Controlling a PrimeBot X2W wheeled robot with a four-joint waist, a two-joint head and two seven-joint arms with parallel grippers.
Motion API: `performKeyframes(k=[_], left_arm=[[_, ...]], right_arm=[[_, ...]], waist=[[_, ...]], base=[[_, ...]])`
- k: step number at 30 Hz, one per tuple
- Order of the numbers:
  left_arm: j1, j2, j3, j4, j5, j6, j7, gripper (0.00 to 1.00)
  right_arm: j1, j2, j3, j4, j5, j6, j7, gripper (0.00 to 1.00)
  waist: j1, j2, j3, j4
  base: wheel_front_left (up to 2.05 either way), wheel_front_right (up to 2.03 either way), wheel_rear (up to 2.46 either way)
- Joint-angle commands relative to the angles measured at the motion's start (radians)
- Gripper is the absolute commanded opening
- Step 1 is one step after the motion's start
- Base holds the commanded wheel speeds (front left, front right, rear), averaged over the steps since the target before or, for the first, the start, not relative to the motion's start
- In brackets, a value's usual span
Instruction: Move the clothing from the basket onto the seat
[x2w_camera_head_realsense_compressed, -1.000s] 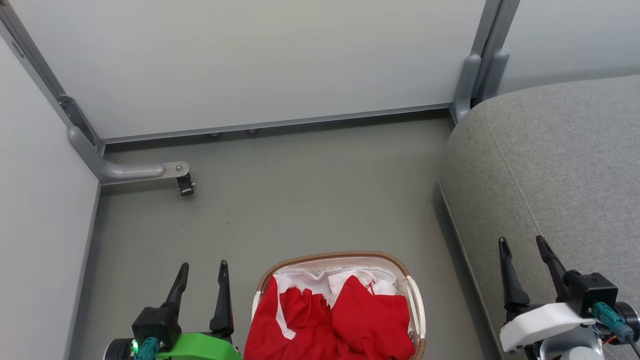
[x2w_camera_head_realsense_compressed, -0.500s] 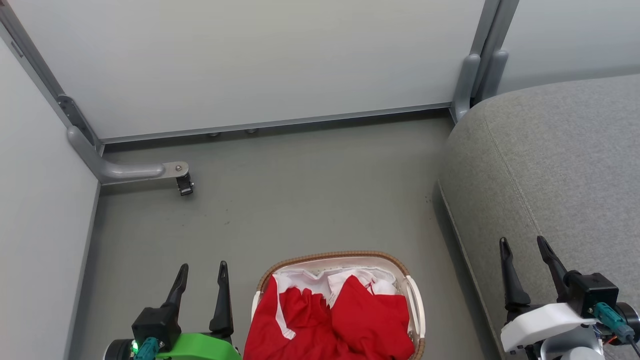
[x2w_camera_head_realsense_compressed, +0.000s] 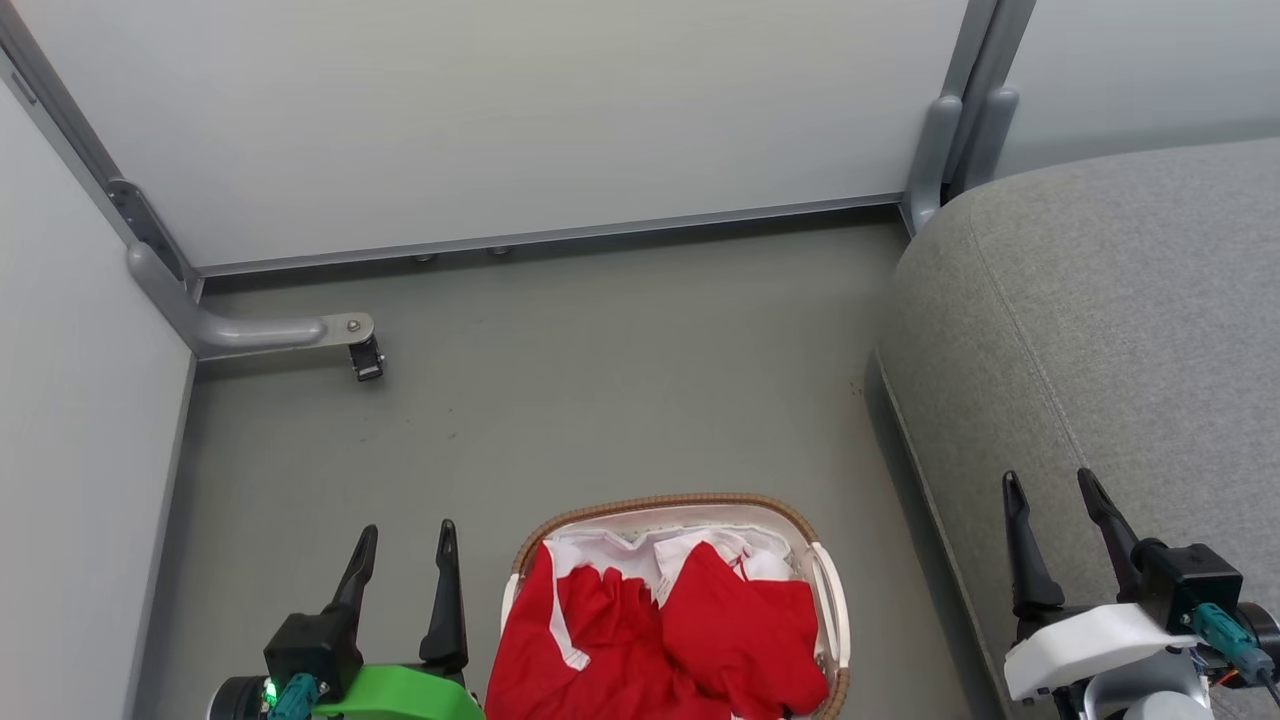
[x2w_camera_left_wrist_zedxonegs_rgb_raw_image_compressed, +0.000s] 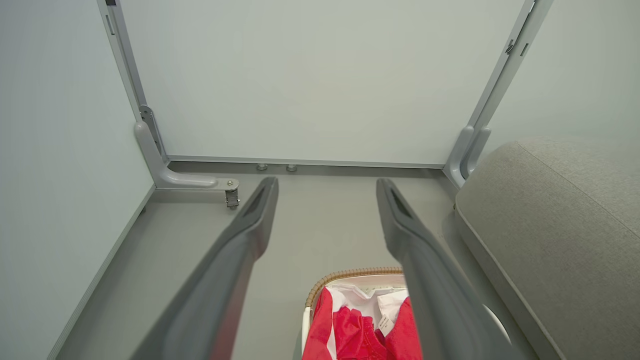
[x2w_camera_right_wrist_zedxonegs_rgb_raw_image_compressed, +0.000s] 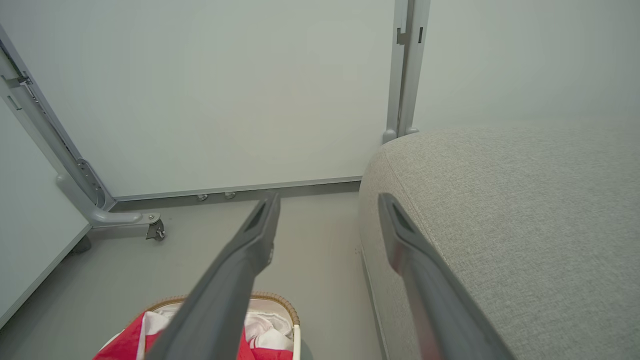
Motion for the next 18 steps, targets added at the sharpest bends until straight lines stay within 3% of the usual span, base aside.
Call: performKeyframes(k=[1,10,18], left_arm=[[-0.004,0.006,0.001,-0.006,-0.004,0.000,-0.004,1.00],[-0.100,0.006,-0.035,-0.005,0.024,-0.019,-0.004,1.00],[-0.336,0.006,-0.122,0.071,0.064,-0.061,-0.003,1.00]], right_arm=[[-0.006,-0.006,-0.005,-0.006,0.004,0.000,-0.005,1.00],[-0.067,-0.006,-0.016,-0.036,-0.003,0.000,-0.005,1.00],[-0.189,-0.005,-0.038,-0.073,0.003,0.000,-0.005,1.00]], waist=[[0.0000,0.0000,0.014,0.000],[0.0000,0.0000,0.149,-0.009],[0.0000,0.0000,0.372,-0.043]], base=[[0.00,0.00,0.00],[0.00,0.00,0.00],[0.00,0.00,0.00]])
